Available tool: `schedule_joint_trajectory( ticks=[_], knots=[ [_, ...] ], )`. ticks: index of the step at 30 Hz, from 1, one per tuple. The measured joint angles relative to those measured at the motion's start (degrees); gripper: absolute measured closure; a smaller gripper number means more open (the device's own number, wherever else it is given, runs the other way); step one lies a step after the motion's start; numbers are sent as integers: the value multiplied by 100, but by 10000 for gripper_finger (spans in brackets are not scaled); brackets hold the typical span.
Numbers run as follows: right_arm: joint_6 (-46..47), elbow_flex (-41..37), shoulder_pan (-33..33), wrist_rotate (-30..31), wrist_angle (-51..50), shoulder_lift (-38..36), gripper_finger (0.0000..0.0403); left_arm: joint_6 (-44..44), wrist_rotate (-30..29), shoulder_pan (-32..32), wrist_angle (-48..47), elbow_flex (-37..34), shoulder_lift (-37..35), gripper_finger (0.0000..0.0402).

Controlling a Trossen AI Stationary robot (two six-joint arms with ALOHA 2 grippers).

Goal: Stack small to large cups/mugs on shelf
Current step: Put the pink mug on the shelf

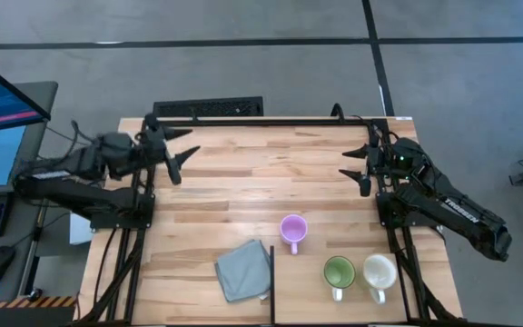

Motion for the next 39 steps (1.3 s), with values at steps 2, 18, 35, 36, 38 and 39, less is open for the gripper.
schedule_joint_trajectory(
  ticks=[2, 18, 35, 36, 38, 39],
  knots=[
    [1, 0, 0, -2, 1, 0, 106, -85, -1, 0, 626, -785, -446, 179],
    [2, 0, 0, -11, 4, 0, 106, -376, -882, 0, 1703, -4095, -3565, 179],
    [4, 2, 2, -9, 4, 78, 106, -312, -1077, 20, 1363, -4799, -4134, 179],
    [4, 2, 0, -9, 9, 103, 106, -314, -1137, 17, 1343, -4799, -4130, 179],
    [4, 2, 0, -7, 2, 153, 106, -320, -1188, 17, 1233, -4799, -4132, 179],
    [4, 2, 0, -8, 5, 172, 106, -329, -1198, 17, 1152, -4799, -4132, 179]
  ],
)
